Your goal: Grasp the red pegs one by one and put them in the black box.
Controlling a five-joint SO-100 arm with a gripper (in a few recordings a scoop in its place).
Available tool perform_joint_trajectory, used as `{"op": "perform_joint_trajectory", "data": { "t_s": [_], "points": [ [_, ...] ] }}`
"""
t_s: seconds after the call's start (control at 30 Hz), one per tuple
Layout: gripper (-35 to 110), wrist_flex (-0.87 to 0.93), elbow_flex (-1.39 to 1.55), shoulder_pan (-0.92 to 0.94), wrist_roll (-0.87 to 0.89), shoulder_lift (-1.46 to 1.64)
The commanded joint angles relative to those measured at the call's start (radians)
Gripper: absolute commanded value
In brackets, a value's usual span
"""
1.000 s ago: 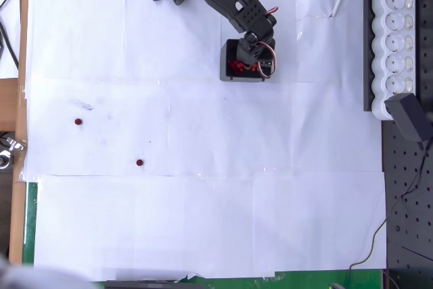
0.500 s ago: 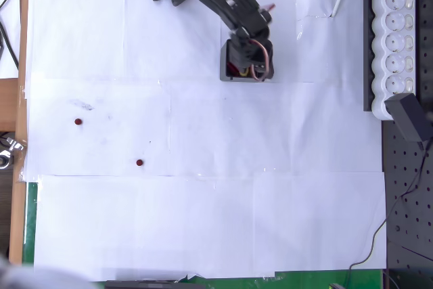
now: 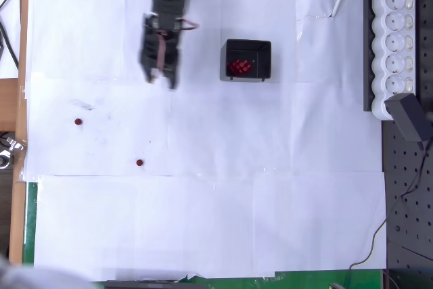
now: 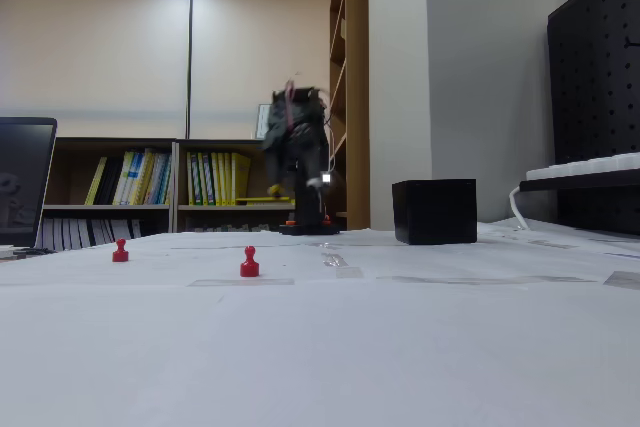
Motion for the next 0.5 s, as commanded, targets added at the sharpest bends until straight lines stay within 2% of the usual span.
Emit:
{"op": "perform_joint_trajectory", "data": {
  "t_s": [0.0, 0.2, 0.47],
  "points": [
    [21, -0.268, -0.037, 0.104, 0.043, 0.098],
    [21, -0.629, -0.043, 0.137, 0.006, 0.344],
    [21, -0.776, 0.189, 0.150, -0.031, 0.676]
  ]
}}
